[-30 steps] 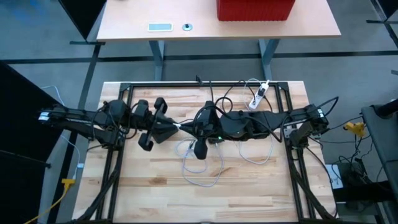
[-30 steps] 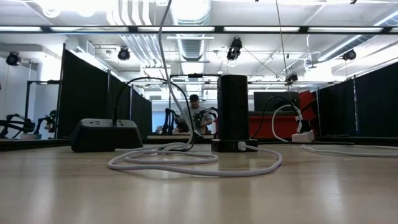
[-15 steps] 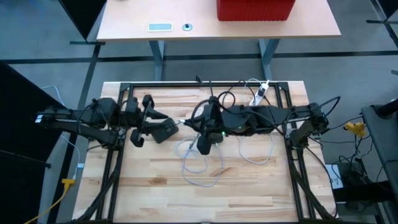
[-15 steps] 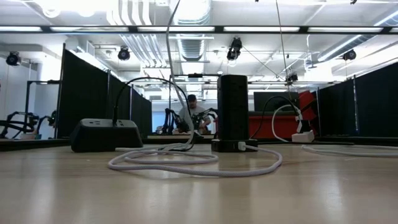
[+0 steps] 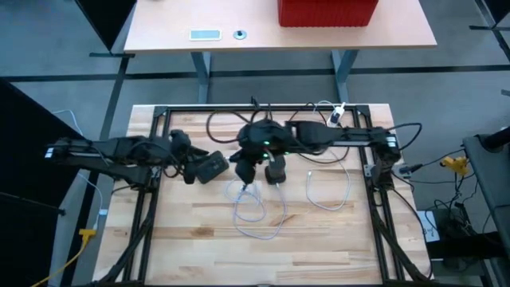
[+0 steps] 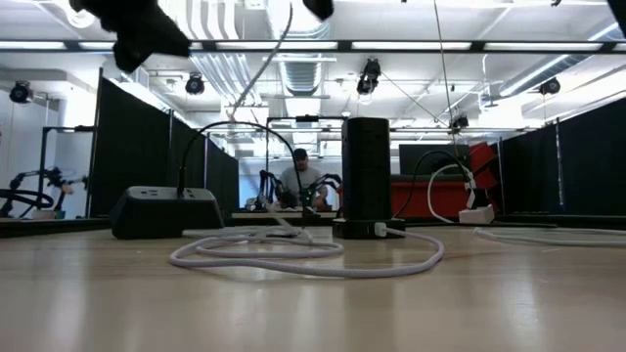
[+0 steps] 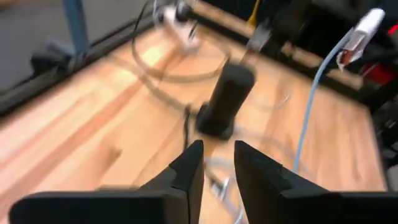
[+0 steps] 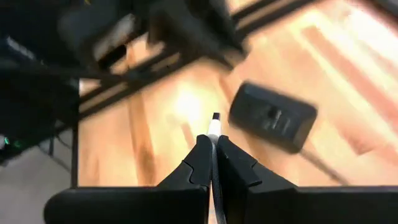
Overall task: Insert USB
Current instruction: Insert the light blue charger cable into the left black outlet extension
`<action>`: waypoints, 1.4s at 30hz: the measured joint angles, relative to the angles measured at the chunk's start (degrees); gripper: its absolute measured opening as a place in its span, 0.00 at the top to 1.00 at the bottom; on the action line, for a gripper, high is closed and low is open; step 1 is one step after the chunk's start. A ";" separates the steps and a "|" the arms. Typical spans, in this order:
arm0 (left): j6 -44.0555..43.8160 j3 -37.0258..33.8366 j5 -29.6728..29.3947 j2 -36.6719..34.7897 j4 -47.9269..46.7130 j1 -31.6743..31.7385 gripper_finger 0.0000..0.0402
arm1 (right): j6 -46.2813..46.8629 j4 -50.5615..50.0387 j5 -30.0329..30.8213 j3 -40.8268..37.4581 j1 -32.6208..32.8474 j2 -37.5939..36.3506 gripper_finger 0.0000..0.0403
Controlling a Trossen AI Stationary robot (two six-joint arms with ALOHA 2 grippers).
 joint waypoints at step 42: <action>39.68 -0.12 25.11 30.62 -19.70 27.00 1.00 | 3.34 5.12 -3.94 -32.10 7.89 -13.36 1.00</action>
